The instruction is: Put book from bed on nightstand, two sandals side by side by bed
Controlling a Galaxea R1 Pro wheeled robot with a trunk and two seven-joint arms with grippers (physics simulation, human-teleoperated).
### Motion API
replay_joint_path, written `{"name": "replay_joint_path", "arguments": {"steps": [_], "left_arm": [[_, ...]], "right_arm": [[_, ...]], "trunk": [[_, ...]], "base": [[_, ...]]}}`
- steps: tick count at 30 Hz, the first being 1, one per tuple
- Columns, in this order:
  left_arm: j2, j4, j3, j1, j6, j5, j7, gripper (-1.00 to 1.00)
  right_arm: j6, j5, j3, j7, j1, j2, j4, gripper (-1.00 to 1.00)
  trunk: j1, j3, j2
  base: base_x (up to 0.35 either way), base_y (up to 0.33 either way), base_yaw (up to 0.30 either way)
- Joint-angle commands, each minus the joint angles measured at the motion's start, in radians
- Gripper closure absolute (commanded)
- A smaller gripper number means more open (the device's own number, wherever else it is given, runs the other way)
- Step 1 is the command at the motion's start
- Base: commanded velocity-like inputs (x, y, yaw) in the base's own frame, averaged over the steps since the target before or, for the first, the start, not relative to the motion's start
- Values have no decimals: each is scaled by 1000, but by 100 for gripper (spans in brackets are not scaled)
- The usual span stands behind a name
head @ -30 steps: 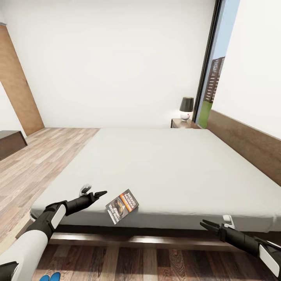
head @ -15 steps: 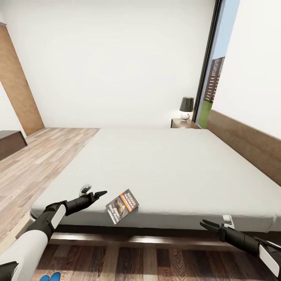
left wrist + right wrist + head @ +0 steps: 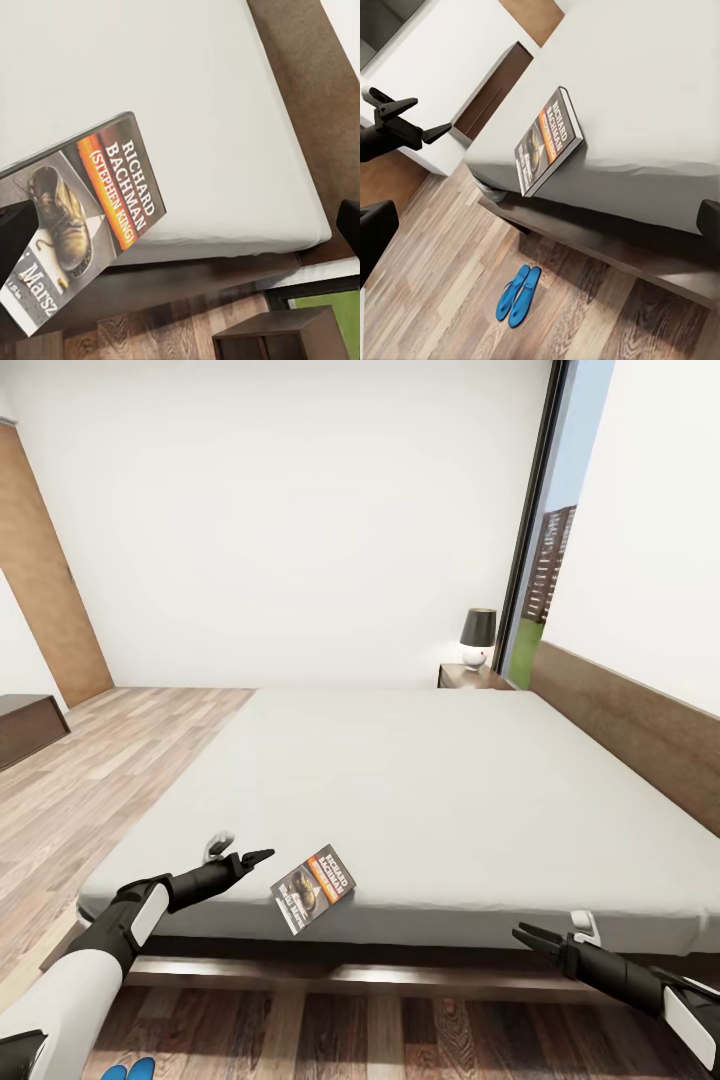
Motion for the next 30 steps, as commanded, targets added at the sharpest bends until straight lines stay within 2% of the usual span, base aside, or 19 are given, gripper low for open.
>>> {"name": "replay_joint_path", "arguments": {"steps": [1, 15, 25, 30], "left_arm": [[0, 0, 2, -1, 7, 5, -1, -100], [0, 0, 2, 0, 7, 5, -2, -100], [0, 0, 2, 0, 7, 5, -3, -100], [0, 0, 2, -1, 7, 5, -3, -100]], "right_arm": [[11, -10, 6, 1, -1, -1, 0, -100], [10, -10, 6, 2, -1, -1, 0, -100], [6, -10, 7, 1, -1, -1, 0, -100], [4, -9, 6, 2, -1, 0, 0, -100]], "trunk": [[0, -1, 0], [0, -1, 0], [0, -1, 0], [0, -1, 0]], "base": [[0, 0, 0], [0, 1, 0], [0, 225, 0], [0, 69, 0]]}}
